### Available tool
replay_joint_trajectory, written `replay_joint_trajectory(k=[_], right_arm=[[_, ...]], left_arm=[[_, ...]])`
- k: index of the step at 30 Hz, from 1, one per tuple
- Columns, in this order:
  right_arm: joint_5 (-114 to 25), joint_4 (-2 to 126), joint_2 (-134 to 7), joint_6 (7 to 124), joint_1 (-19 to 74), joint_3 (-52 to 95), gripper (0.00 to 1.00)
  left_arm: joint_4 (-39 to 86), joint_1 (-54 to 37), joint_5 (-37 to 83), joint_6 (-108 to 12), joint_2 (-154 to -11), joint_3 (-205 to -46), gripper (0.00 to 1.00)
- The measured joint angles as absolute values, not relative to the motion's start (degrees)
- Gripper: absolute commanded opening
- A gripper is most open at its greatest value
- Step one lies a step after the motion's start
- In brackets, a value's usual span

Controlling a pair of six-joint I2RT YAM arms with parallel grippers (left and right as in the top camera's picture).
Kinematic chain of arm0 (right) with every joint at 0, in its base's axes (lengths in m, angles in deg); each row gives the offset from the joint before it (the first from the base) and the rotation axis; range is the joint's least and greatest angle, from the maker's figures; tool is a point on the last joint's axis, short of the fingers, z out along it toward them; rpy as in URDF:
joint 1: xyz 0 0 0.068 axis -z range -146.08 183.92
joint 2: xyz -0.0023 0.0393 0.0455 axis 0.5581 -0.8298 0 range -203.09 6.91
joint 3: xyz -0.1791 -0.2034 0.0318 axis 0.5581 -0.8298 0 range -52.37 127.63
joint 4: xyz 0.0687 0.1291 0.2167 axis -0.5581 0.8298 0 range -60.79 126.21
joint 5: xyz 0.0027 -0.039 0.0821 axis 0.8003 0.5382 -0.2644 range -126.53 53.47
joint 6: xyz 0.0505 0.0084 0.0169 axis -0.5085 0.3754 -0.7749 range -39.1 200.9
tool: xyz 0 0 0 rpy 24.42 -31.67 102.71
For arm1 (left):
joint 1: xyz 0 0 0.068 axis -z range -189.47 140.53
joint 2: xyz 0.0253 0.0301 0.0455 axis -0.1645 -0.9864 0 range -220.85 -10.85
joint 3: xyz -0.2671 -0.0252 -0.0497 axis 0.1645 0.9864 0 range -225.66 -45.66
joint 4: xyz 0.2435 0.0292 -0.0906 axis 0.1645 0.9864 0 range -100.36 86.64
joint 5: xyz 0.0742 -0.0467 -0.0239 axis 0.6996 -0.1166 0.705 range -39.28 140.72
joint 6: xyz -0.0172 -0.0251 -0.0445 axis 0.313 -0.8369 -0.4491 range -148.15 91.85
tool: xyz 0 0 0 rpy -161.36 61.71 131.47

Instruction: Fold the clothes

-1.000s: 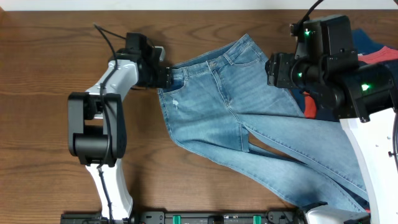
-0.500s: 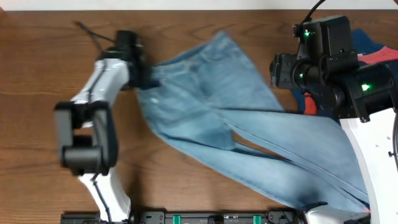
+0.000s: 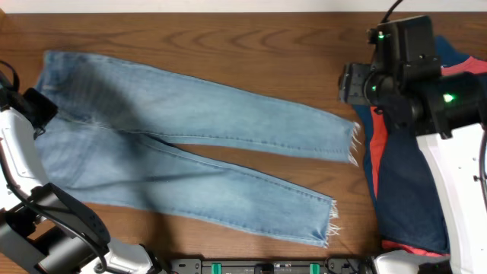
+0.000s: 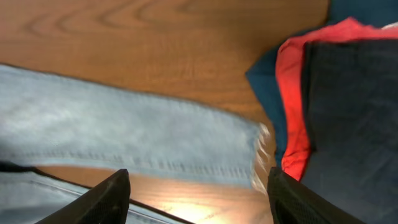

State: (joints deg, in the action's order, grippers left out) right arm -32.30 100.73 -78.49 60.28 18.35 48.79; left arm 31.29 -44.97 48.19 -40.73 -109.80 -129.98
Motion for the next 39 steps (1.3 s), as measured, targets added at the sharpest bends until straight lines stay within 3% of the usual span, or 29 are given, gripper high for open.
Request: replay_joint_trajectory(k=[6, 12, 20, 22, 26, 34, 39], right_arm=[[-33.8, 101.1, -85.7, 60.1, 18.4, 45.3, 0.60], [-37.5, 96.7, -96.3, 59.4, 18.4, 40.7, 0.42], [-41.2, 89.9, -109.9, 56.6, 19.2, 40.0, 0.36], [-42.9, 88.8, -112.1, 56.3, 19.9, 40.0, 0.29], [-46.2, 86.5, -117.4, 55.4, 20.4, 40.0, 0.02], [-50.1, 82.0, -120.7, 52.5, 21.5, 41.0, 0.01], [-54.9, 68.1, -123.2, 49.7, 23.3, 42.3, 0.01]], left_arm=[[35.0, -44.4, 45.5, -39.7, -109.7, -130.0, 0.44], [37.1, -42.2, 39.1, -37.2, -107.8, -130.0, 0.43], [38.5, -33.2, 30.8, -33.4, -101.6, -130.0, 0.48], [39.2, -30.7, 29.8, -32.3, -100.3, -130.0, 0.53], [39.9, -26.4, 28.7, -30.7, -97.9, -130.0, 0.58], [40.6, -24.9, 28.3, -30.1, -96.2, -130.0, 0.59], [40.7, -24.9, 28.4, -29.8, -96.2, -130.0, 0.59]])
